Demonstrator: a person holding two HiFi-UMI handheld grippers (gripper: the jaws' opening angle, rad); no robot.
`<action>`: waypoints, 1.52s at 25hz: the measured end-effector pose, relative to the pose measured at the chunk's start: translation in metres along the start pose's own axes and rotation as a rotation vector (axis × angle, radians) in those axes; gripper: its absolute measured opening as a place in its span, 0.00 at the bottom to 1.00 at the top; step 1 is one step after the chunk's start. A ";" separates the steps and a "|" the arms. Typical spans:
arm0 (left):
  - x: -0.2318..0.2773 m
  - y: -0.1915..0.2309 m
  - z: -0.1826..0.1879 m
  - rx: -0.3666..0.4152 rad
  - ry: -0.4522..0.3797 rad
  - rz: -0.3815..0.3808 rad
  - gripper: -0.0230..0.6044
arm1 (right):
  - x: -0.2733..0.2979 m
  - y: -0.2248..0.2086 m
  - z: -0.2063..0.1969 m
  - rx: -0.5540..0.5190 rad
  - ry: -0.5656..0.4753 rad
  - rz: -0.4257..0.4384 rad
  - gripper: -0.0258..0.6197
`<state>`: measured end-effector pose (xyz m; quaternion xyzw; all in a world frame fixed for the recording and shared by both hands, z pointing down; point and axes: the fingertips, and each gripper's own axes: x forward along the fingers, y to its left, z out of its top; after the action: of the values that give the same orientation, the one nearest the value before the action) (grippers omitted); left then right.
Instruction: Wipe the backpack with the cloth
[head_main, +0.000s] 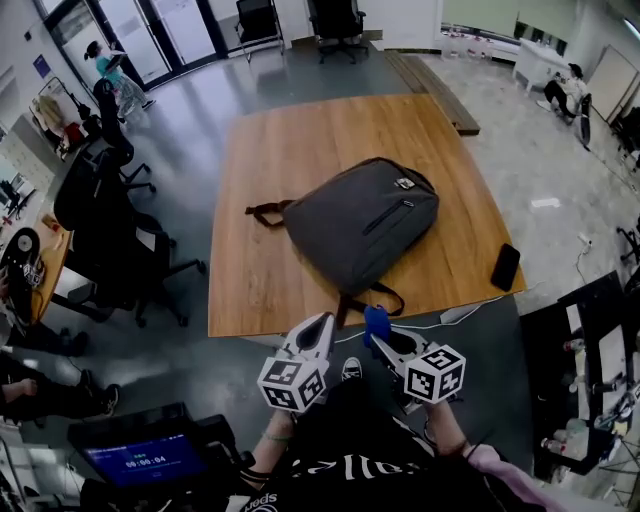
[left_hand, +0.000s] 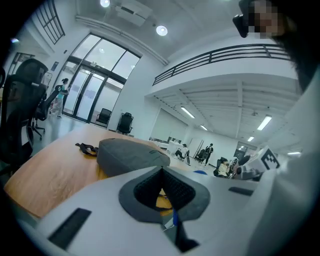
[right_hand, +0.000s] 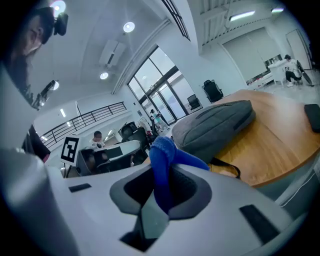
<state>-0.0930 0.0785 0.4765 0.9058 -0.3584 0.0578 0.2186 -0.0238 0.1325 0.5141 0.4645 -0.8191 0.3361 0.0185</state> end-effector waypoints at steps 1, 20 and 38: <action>0.008 0.006 0.004 -0.004 -0.002 0.004 0.03 | 0.010 -0.004 0.005 -0.003 0.012 0.010 0.14; 0.116 0.061 0.048 -0.067 -0.058 0.137 0.03 | 0.094 -0.086 0.049 -0.055 0.214 0.170 0.14; 0.212 -0.014 0.042 -0.099 -0.050 0.245 0.03 | 0.055 -0.247 0.125 -0.094 0.275 0.165 0.14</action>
<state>0.0707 -0.0627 0.4895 0.8445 -0.4739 0.0437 0.2456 0.1717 -0.0641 0.5679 0.3439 -0.8591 0.3582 0.1242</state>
